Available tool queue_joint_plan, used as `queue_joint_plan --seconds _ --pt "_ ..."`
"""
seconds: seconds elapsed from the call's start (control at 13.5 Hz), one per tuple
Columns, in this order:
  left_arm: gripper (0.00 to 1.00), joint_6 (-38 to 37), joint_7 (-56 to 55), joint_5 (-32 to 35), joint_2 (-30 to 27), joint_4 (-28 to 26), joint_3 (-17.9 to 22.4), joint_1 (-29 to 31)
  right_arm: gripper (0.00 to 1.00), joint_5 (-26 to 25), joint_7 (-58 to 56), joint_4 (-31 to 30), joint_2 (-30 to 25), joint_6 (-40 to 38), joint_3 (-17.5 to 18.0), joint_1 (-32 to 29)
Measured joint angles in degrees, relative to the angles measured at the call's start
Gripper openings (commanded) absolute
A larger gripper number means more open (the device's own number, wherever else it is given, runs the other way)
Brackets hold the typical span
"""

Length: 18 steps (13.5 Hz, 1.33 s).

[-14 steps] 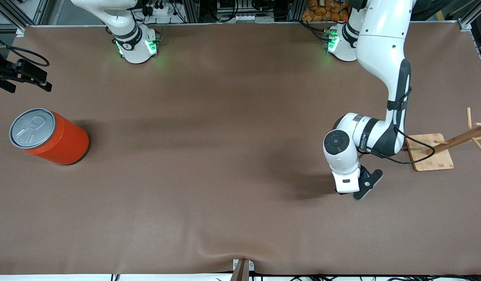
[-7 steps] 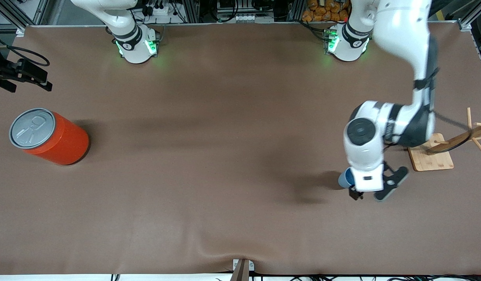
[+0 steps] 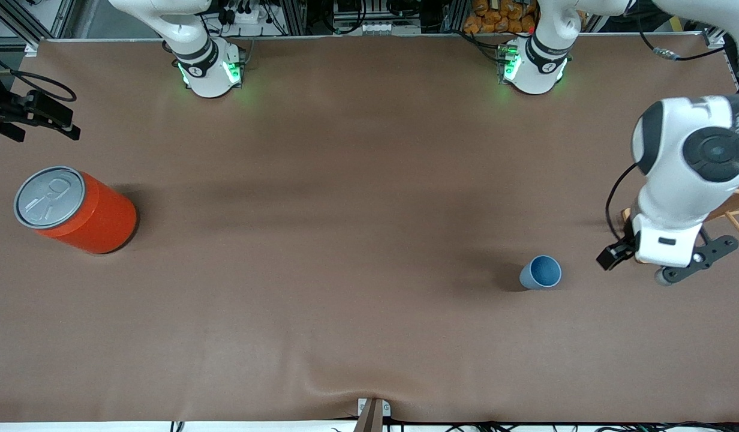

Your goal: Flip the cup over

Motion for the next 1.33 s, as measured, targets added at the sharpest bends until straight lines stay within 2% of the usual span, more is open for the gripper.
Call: queue_joint_plan --seconds 0.3,0.44,0.67,0.81,1.11,1.33 --pt "1.00 -6.3 8.5 -1.5 -5.1 -2.5 -0.6 -0.1 1.00 0.0 0.0 0.0 0.0 0.0 0.0 0.0" --pt "1.00 -10.0 11.8 -1.5 -7.7 -2.5 -2.8 1.5 1.00 0.0 0.0 0.0 0.0 0.0 0.0 0.0" --pt "1.00 -14.5 16.2 -1.6 -11.3 -2.5 -15.1 12.5 1.00 0.0 0.0 0.0 0.0 0.0 -0.1 0.0" --pt "1.00 -17.5 19.2 -2.0 -12.6 -2.4 -19.2 16.1 1.00 0.0 0.0 0.0 0.0 0.0 -0.1 0.0" --pt "1.00 -25.5 25.7 -7.4 -13.4 1.7 -19.7 17.1 1.00 0.0 0.0 0.0 0.0 0.0 -0.1 0.0" --pt "1.00 -27.4 26.4 -8.2 -13.6 4.2 -19.7 17.5 1.00 0.0 0.0 0.0 0.0 -0.1 -0.1 0.0"
